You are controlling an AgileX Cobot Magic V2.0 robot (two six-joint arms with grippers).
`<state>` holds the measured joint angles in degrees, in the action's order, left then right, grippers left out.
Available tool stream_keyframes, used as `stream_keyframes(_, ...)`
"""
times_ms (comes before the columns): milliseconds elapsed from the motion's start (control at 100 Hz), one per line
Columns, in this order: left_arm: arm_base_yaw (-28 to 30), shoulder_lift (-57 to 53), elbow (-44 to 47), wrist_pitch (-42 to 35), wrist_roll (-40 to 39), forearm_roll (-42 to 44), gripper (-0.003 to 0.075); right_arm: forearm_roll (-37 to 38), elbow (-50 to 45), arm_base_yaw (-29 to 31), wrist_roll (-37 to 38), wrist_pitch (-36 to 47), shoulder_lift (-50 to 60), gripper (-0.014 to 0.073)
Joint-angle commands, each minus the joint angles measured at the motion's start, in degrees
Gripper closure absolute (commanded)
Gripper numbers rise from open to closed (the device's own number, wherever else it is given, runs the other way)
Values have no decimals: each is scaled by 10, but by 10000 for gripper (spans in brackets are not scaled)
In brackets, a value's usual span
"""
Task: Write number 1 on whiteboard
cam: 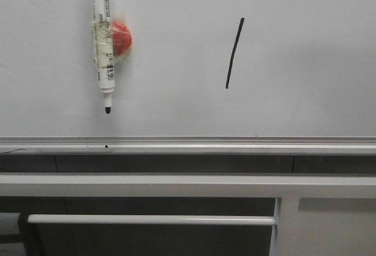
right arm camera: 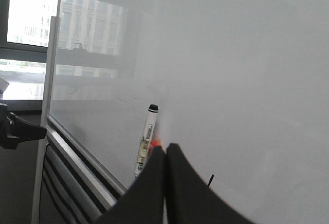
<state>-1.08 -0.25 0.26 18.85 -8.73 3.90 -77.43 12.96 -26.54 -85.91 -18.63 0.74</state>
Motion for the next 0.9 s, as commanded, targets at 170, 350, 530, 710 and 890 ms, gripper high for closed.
stream_keyframes(170, -4, -3, 4, -44, 0, -4, 741, 47, 5, 1, 121, 40, 5, 658)
stream_keyframes(350, -4, -3, 4, -44, 0, -4, 741, 271, -1, 1, 407, 74, 5, 658)
stream_keyframes(530, -4, -3, 4, -44, 0, -4, 741, 607, -3, 1, 751, 74, 5, 658)
stream_keyframes(710, -4, -3, 4, -44, 0, -4, 741, 836, -39, 1, 983, 97, 5, 658)
stream_keyframes(890, -4, -3, 4, -44, 0, -4, 741, 830, -109, 28, 981, 103, 5, 658)
